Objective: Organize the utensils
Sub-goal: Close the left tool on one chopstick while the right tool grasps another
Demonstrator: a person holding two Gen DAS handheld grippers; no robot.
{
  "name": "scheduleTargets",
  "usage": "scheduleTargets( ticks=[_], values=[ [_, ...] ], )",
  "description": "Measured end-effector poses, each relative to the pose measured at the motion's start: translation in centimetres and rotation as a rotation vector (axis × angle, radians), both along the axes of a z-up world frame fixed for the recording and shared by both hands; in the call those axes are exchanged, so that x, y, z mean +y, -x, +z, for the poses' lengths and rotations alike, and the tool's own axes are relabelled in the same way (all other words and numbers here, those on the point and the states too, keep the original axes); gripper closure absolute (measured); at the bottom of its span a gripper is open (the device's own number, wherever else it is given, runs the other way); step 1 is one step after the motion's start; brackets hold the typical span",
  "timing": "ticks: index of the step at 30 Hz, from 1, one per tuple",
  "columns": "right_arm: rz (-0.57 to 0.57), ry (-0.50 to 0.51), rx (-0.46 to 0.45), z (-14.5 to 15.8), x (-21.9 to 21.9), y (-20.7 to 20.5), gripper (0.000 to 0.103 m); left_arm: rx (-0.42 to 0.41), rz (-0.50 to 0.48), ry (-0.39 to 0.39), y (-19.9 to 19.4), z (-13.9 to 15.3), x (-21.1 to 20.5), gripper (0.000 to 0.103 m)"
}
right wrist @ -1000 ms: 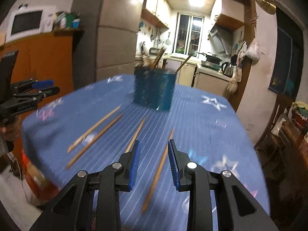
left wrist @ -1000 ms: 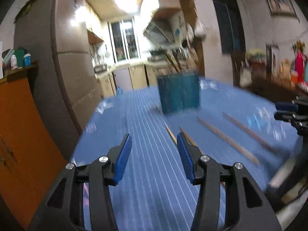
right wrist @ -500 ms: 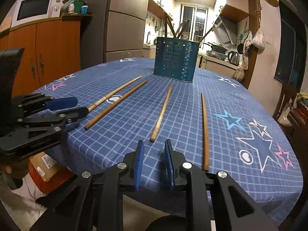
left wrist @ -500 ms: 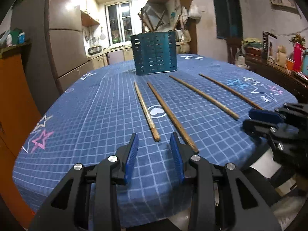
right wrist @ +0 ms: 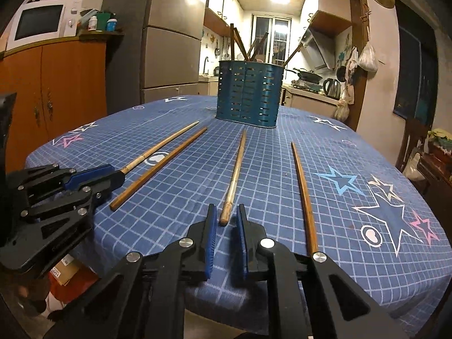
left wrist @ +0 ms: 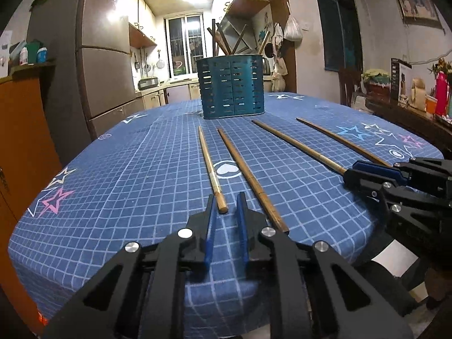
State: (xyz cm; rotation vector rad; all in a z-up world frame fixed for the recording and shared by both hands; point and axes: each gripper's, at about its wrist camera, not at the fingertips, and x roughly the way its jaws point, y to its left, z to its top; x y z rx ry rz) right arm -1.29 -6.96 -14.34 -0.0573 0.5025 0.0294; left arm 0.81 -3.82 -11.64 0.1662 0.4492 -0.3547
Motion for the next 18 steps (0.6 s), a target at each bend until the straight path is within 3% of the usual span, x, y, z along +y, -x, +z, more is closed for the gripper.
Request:
scheduleTargets(
  ticks=[10,18],
  values=[
    [-0.019,-0.028,-0.012,-0.1,0.0,-0.2,0.095,-0.020,0.009,0.078,0.5,-0.6,0.8,0.098],
    [-0.054,-0.079,-0.022,0.6,-1.1,0.9,0.096,-0.032,0.015,0.056,0.9,-0.4,1.2,0.098]
  ],
)
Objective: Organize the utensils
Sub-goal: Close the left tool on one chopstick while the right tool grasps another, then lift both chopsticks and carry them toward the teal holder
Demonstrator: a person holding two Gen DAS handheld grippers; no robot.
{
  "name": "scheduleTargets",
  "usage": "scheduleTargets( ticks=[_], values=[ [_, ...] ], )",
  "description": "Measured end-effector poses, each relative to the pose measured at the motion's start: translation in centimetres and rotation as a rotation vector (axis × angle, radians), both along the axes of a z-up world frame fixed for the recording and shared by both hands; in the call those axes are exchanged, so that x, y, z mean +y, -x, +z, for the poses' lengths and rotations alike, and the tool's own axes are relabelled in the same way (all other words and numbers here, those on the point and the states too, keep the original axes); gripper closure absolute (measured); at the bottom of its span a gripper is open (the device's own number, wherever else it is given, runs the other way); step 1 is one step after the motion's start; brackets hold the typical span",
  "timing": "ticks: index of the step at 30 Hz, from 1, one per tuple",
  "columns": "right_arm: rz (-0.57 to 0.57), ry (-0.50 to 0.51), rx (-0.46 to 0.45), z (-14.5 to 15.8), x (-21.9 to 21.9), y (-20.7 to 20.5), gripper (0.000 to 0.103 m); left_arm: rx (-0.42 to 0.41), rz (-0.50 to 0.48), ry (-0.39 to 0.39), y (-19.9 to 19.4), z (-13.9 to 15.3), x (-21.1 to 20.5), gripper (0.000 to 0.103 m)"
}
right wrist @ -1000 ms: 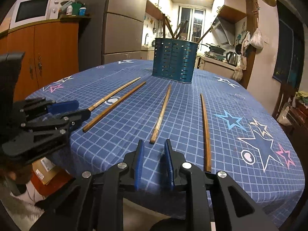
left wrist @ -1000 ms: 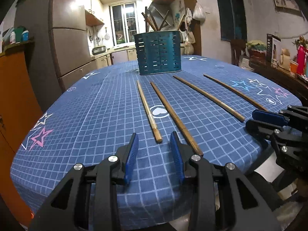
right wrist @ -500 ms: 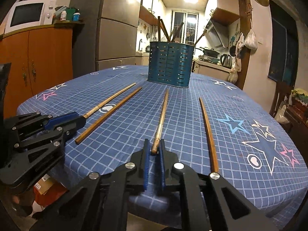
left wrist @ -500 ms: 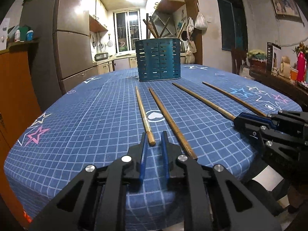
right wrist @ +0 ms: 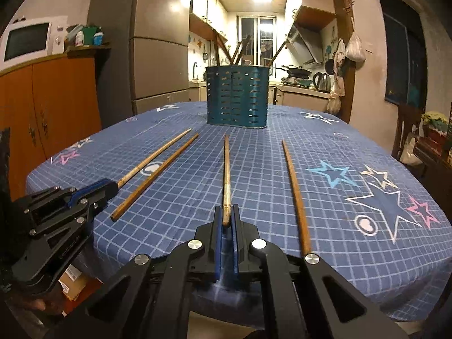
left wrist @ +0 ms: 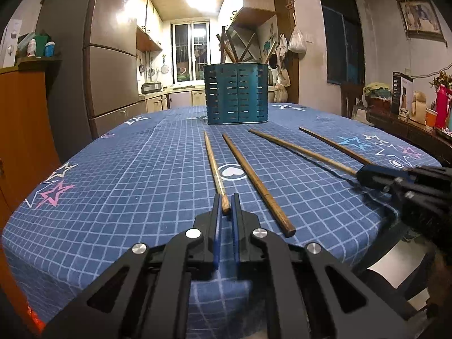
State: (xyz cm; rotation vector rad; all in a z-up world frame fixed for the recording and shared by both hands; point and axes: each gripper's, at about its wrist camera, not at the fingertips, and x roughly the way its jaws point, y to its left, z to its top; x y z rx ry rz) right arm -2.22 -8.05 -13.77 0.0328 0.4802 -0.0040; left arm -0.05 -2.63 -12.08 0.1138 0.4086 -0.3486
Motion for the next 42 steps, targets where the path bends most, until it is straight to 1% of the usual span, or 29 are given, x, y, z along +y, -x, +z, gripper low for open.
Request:
scheduleTargets(
  ticks=[2,6,8,10,16,19,23,28,33,35,42],
  values=[
    [0.000,0.001,-0.008,0.3,-0.1,0.5,0.096,-0.012,0.009,-0.003,0.2,0.6,0.3,0.098],
    [0.006,0.018,-0.031,1.5,-0.3,1.7,0.096,-0.071,0.018,-0.015,1.3,2.4,1.0,0.098],
    [0.012,0.028,-0.055,2.5,-0.4,2.5,0.096,-0.096,0.028,-0.024,1.8,3.7,1.5,0.098],
    [0.021,0.038,-0.087,4.0,-0.6,3.3,0.096,-0.104,0.038,-0.028,1.9,4.8,1.9,0.098],
    [0.053,0.062,-0.179,8.1,-1.1,4.7,0.096,-0.107,0.061,0.008,1.8,8.5,3.4,0.098],
    [0.073,0.052,-0.210,10.0,-1.5,4.8,0.096,-0.114,0.069,0.039,1.6,10.7,4.0,0.098],
    [0.081,0.042,-0.244,11.9,-2.2,4.8,0.096,-0.105,0.067,0.080,1.1,12.9,4.7,0.098],
    [0.088,0.043,-0.275,13.8,-2.7,4.4,0.096,-0.088,0.060,0.099,0.6,14.8,5.0,0.098],
    [0.110,0.021,-0.265,15.3,-3.2,3.3,0.096,-0.055,0.038,0.134,-0.4,16.7,5.3,0.098],
    [0.119,0.013,-0.261,15.9,-3.5,2.7,0.096,-0.049,0.029,0.135,-1.0,17.3,5.2,0.098],
    [0.148,-0.009,-0.233,17.7,-3.9,0.4,0.096,0.023,-0.009,0.168,-3.6,19.8,5.2,0.098]
  ],
)
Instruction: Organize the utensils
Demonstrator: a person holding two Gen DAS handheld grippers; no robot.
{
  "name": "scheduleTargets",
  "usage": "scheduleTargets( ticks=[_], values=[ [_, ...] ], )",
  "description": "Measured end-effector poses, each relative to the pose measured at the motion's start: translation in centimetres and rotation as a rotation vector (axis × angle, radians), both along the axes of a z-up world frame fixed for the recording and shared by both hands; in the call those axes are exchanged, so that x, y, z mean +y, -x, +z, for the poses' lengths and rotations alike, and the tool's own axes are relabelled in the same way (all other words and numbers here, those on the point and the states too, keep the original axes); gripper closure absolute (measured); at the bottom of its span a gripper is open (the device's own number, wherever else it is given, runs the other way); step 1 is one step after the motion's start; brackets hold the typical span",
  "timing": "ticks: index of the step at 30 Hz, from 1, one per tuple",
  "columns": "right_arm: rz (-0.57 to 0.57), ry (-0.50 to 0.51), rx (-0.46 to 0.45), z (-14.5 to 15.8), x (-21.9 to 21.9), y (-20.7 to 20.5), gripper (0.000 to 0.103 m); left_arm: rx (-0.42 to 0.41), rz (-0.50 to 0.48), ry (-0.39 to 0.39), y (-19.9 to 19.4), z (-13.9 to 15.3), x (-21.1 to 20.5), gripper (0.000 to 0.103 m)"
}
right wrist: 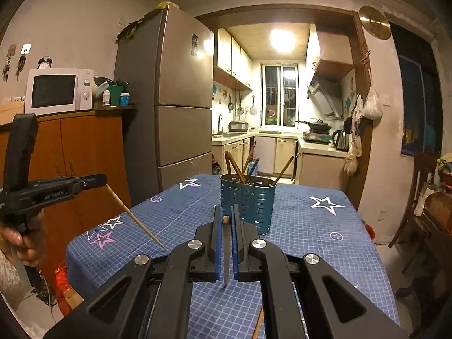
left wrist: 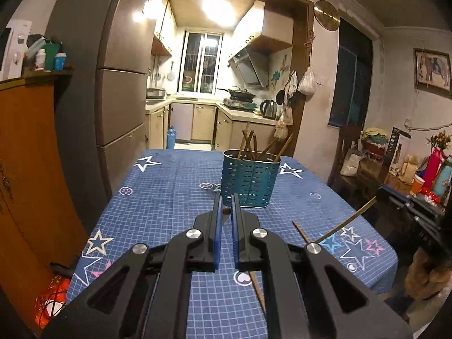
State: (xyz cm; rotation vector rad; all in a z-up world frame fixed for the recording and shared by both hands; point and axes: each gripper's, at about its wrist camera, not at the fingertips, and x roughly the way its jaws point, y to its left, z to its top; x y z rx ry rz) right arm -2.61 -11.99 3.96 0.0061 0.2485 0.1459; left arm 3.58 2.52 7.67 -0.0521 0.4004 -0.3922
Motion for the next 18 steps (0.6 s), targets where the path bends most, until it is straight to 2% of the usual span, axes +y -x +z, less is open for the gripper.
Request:
scheduleTargets(
  ticks=[10,14,15,18],
  values=[
    [0.047,-0.034,0.066,1.9,-0.5,-3.8,0.096,0.037,-0.045,0.002,-2.6,2.2,-1.0,0.099],
    [0.050,-0.054,0.082,2.2,-0.8,-5.0,0.096,-0.071,-0.008,-0.083,-3.4,1.8,-2.0,0.098],
    [0.055,-0.073,0.090,2.0,-0.9,-5.2,0.096,-0.075,0.005,-0.087,-3.7,1.4,-1.9,0.098],
    [0.051,-0.087,0.084,1.5,-0.8,-4.5,0.096,0.055,0.004,-0.006,-5.0,-1.7,-0.2,0.099]
  ],
)
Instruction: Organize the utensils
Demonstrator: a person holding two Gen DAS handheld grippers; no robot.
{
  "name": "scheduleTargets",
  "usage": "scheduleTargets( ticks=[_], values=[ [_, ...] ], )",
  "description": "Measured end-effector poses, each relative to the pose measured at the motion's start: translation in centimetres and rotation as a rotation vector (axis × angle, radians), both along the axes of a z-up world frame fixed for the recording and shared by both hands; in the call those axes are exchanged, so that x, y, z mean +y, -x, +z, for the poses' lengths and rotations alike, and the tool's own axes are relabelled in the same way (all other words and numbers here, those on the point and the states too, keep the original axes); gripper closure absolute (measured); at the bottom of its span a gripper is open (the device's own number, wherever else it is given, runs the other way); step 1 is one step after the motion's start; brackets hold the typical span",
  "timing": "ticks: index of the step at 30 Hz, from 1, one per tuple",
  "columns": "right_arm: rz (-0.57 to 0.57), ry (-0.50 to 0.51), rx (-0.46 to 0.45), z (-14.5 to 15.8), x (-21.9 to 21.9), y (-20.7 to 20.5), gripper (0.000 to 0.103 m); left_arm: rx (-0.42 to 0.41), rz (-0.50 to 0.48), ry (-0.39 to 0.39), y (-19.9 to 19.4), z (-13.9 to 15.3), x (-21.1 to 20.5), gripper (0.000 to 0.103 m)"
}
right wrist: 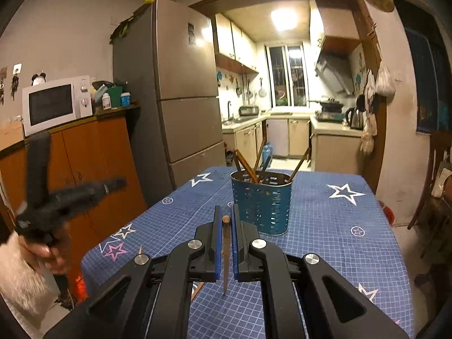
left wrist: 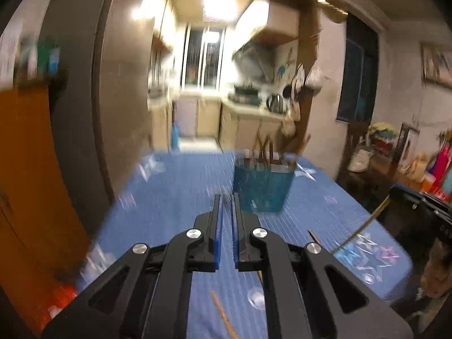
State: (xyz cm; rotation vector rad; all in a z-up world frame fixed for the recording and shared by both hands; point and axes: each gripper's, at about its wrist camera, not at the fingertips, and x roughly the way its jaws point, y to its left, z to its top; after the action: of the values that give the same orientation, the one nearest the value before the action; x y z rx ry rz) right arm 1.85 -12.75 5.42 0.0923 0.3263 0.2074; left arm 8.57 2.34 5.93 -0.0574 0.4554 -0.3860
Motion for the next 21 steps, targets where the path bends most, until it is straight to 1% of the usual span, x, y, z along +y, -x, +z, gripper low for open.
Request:
scheduleTargets(
  ticks=[2,3,5,7,8,10,11,12,13,14,15,16,17,18,19,20,21],
  values=[
    [0.000,-0.006,-0.016,-0.1,-0.1,1.3,0.096,0.016,-0.015,0.026,1.2,-2.4,1.2,0.099],
    [-0.005,0.000,-0.026,-0.1,-0.1,1.8,0.096,0.040,-0.031,0.051,2.0,-4.0,1.9,0.099],
    [-0.005,-0.006,-0.057,0.0,-0.6,3.3,0.096,0.038,-0.017,0.053,2.9,-5.8,2.6,0.099],
    [0.004,-0.023,-0.070,0.1,-1.1,3.9,0.096,0.024,-0.020,0.024,4.0,-7.5,3.5,0.099],
    [0.005,-0.027,-0.071,0.1,-1.2,4.2,0.096,0.023,-0.023,0.012,4.3,-7.9,3.8,0.099],
    [0.021,-0.030,-0.087,0.1,-1.1,4.8,0.096,0.043,-0.087,-0.031,6.9,-10.2,5.3,0.099],
    [0.029,-0.023,-0.100,0.1,-0.9,5.2,0.096,0.052,-0.078,-0.066,8.2,-11.7,6.0,0.099],
    [0.033,-0.018,-0.106,0.3,-0.8,5.4,0.096,0.084,-0.042,-0.094,9.6,-13.7,7.0,0.099],
    [0.044,-0.014,-0.114,0.4,-0.7,5.8,0.096,0.190,-0.043,-0.047,10.8,-16.6,8.3,0.099],
    [0.051,-0.013,-0.117,0.5,-0.6,6.0,0.096,0.332,-0.056,0.027,11.5,-19.6,9.2,0.099],
    [0.054,-0.011,-0.118,0.6,-0.5,6.2,0.096,0.395,-0.081,0.071,12.0,-21.4,9.6,0.099],
    [0.062,-0.014,-0.124,0.8,-0.5,6.4,0.096,0.489,-0.105,0.110,11.9,-24.4,9.7,0.098],
    [0.070,-0.017,-0.129,0.9,-0.5,6.5,0.096,0.629,-0.088,0.110,10.5,-28.5,8.8,0.099],
    [0.076,-0.018,-0.140,1.0,-0.4,6.7,0.096,0.738,-0.094,0.108,9.1,-31.9,7.3,0.101],
    [0.071,-0.016,-0.142,1.0,-0.3,6.7,0.096,0.775,-0.142,0.113,8.7,-33.4,6.0,0.103],
    [0.067,-0.015,-0.138,1.1,-0.2,6.7,0.096,0.725,-0.133,0.046,8.8,-33.3,4.9,0.103],
    [0.069,-0.010,-0.133,1.1,-0.1,6.8,0.096,0.681,-0.146,0.063,8.9,-32.5,4.9,0.102]
  ],
)
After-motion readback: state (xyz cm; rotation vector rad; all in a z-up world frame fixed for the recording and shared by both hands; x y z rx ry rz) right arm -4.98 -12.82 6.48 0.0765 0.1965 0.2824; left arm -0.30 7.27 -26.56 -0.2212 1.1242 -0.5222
